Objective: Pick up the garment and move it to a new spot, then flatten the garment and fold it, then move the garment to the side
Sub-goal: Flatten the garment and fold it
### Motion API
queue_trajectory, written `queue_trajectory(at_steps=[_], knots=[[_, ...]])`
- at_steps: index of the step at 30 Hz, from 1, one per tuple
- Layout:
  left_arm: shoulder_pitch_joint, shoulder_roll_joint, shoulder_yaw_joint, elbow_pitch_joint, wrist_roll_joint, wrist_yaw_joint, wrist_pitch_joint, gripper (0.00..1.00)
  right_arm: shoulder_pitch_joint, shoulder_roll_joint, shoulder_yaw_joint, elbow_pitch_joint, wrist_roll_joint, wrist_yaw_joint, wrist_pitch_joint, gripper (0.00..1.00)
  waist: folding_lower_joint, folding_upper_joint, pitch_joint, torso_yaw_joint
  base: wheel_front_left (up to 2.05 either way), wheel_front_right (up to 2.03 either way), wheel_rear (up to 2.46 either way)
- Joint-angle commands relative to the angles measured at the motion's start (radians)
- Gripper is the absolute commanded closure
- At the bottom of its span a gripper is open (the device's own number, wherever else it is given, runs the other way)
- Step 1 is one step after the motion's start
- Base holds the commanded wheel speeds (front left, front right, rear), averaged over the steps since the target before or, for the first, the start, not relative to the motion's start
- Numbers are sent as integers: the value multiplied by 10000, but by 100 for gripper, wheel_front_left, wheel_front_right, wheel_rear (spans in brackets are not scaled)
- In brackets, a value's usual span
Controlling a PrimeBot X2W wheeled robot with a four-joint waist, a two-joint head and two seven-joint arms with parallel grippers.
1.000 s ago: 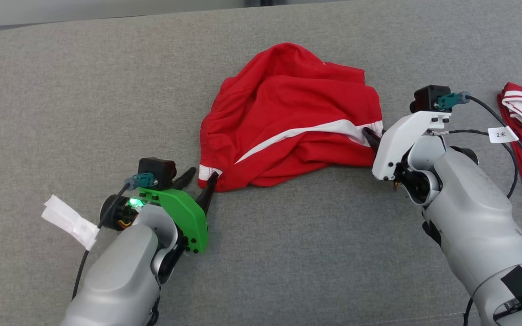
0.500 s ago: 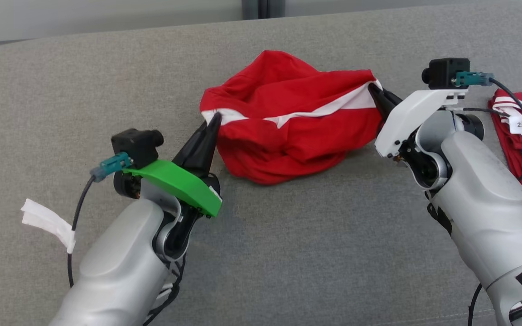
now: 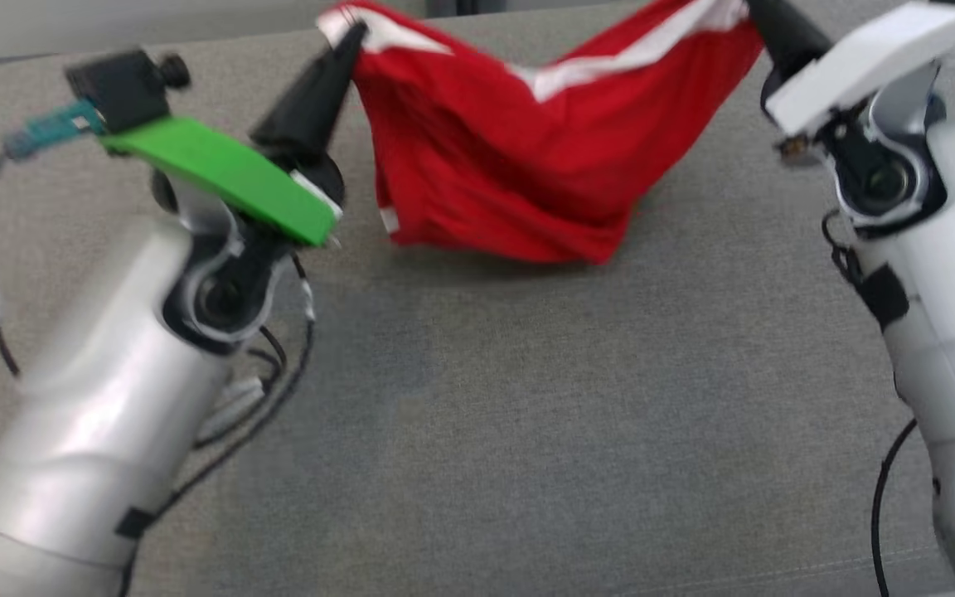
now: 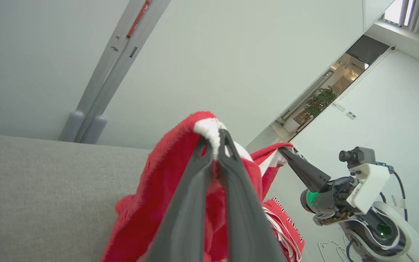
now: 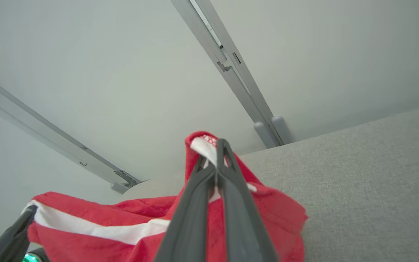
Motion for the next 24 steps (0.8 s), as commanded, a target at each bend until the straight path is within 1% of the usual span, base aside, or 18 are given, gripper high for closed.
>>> queue_trajectory(at_steps=[1,5,7,9,11,13,14,16,18,21,24], knots=[[-617,329,169,300,212,-25,26,100,-666,250,-140,300,-193,1,-316,100,0,-1,1195,-595,0,0,0],[-2265,561,545,1082,606,-27,-384,100,-2629,717,-501,1455,-1221,1,-1983,100,0,-1,1763,-926,0,0,0],[-3082,634,875,1407,744,-25,-855,100,-3576,956,-643,1933,-1725,1,-2956,100,0,-1,2021,-1008,0,0,0],[-3729,625,1132,1622,850,-25,-1363,100,-4440,1059,-741,2257,-2184,0,-3920,100,0,-1,2199,-1057,0,0,0],[-4383,504,1505,1557,827,-25,-1799,100,-5162,1070,-968,2384,-2561,-3,-4441,100,0,-1,2336,-1064,0,0,0],[-4824,377,1872,1204,728,-25,-2009,100,-5674,1044,-1192,2162,-2907,-8,-4600,100,0,-1,2429,-1024,0,0,0],[-4970,327,2076,848,625,-25,-2081,100,-5991,990,-1560,1619,-3278,-8,-4633,100,0,-1,2490,-990,0,0,0],[-5092,276,2346,253,479,-11,-2132,100,-6032,1084,-2006,624,-3848,-8,-4630,100,0,-1,2612,-903,0,0,0],[-4931,248,2565,-316,443,-2,-2151,100,-5649,1219,-2195,-133,-4275,-9,-4618,100,0,-1,2703,-800,0,0,0],[-4247,243,2432,-908,659,-2,-2124,100,-5074,1058,-1929,-704,-4608,-8,-4619,100,0,-1,2811,-652,0,0,0],[-3246,286,1828,-1183,860,-4,-2116,100,-4013,820,-1304,-690,-4397,-3,-4621,100,0,-1,2801,-496,0,0,0]])
